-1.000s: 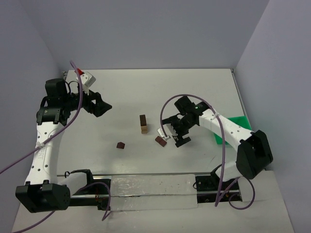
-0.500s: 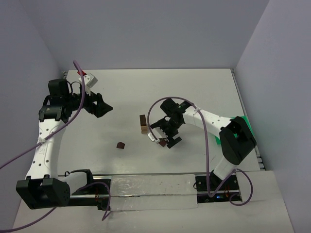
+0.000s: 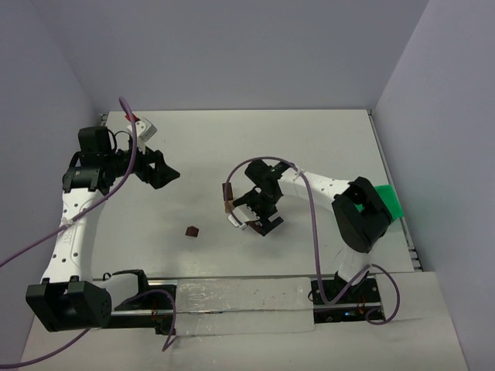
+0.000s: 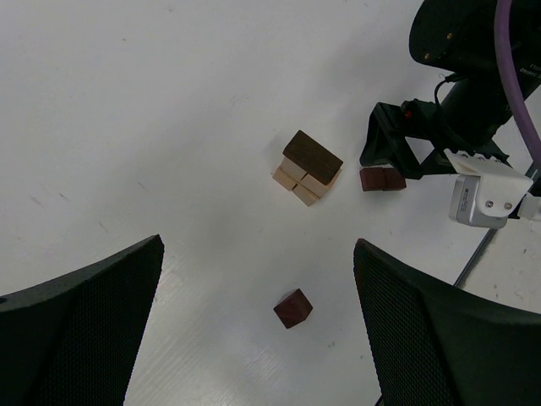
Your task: Build the wood block tower
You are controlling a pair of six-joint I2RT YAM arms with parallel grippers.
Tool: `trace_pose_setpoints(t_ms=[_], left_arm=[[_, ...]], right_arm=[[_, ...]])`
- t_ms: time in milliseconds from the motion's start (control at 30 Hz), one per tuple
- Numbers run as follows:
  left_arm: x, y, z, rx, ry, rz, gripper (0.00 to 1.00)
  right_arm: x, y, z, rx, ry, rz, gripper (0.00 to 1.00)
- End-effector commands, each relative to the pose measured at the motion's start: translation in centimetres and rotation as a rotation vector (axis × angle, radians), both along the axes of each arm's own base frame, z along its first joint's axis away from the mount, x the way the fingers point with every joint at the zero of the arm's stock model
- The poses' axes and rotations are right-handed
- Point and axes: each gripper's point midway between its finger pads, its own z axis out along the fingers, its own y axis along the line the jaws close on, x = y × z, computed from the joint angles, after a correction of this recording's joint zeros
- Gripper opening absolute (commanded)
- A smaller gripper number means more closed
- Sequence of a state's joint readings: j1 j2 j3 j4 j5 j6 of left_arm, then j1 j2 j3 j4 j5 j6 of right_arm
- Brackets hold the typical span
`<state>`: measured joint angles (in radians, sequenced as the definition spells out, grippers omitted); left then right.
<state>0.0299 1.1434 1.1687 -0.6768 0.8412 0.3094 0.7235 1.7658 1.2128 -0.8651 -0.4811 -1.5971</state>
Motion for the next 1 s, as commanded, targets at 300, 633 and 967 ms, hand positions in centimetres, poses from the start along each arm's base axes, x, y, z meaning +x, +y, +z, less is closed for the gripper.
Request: trace_pose_setpoints(t_ms=[300,633,967], left_arm=[[0.0,-0.1,-0.3,0.001,-0.011,-0.032,0.99],[0.1,0.0,-0.5,0.007,-0.011,-0.030,0.99],[0.1,0.1,-0.6,0.012,-0.012,-0.030,0.99]], right_arm=[[0.6,1.4,-0.5,-0.014,-0.046,0.030,1.00],[-0.2,1.2,-1.6,-0.041,-0.052,0.059,1.00],[-0.1,0.8,-2.7,-0.070,-0.055,0.064,0.95]])
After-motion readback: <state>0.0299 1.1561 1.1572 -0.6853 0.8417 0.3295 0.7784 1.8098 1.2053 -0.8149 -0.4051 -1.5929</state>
